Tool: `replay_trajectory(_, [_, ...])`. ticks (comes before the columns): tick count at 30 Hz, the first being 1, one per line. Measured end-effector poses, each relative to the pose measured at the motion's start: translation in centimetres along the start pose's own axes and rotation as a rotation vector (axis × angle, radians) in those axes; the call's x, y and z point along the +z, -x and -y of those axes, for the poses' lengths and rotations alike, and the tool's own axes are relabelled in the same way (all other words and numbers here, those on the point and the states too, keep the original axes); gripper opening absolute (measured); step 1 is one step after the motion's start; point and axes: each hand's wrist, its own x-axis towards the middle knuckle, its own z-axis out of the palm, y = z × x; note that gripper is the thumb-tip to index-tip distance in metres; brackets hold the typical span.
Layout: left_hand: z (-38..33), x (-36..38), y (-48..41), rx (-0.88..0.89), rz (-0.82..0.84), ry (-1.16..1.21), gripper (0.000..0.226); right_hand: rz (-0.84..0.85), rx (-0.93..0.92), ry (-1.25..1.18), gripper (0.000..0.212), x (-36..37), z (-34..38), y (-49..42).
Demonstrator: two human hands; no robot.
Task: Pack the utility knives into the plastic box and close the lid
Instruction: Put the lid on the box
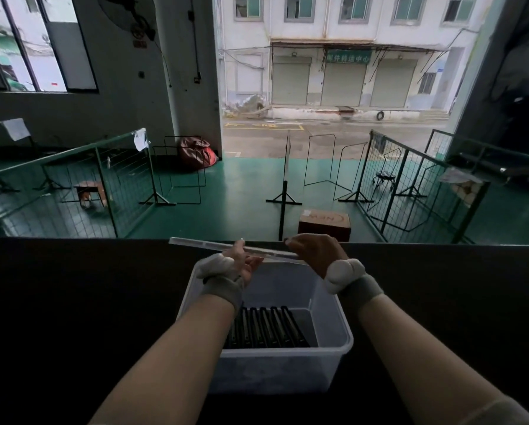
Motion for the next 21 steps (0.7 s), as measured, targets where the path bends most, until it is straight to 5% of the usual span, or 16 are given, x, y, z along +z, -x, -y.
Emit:
replay_trajectory(2, [1.1, -0.4, 0.7, 0.005, -0.011, 0.101, 0.021, -0.144, 0.168, -0.090, 0.055, 0.8, -1.9, 0.7])
replay_trajectory(4, [2.4, -0.7, 1.5, 0.011, 0.007, 0.136, 0.021, -0.143, 0.542, -0.182, 0.069, 1.3, -3.9, 1.5])
replay_trajectory(7, [4.3, -1.5, 2.4, -0.036, 0.030, 0.124, 0.021, -0.085, 0.988, -0.674, 0.077, 2.2, -4.9, 3.0])
replay_trajectory(11, [4.9, -2.8, 3.2, 0.006, 0.015, 0.077, 0.015, -0.162, 1.001, -0.825, 0.052, 2.5, -5.1, 3.4])
replay_trajectory(13, [4.1, -3.9, 3.1, 0.119, -0.123, -0.023, 0.049, -0.169, 0.988, -0.780, 0.052, 2.6, -5.5, 4.0])
replay_trajectory(15, [2.8, -5.5, 3.6, 0.151, -0.310, -0.442, 0.074, -0.135, 0.990, -0.709, 0.049, 2.5, -6.1, 5.0])
replay_trajectory(17, [1.5, -7.3, 4.2, 0.174, -0.513, -0.802, 0.064, -0.100, 0.950, -0.589, 0.048, 2.3, -7.0, 6.0])
replay_trajectory(19, [0.3, -9.0, 4.2, 0.173, -0.561, -0.950, 0.044, -0.056, 0.920, -0.452, 0.052, 2.0, -7.3, 6.8])
replay_trajectory(21, [-0.2, -10.3, 3.4, 0.146, -0.507, -1.110, 0.053, -0.041, 0.899, -0.393, 0.051, 1.7, -7.2, 7.3])
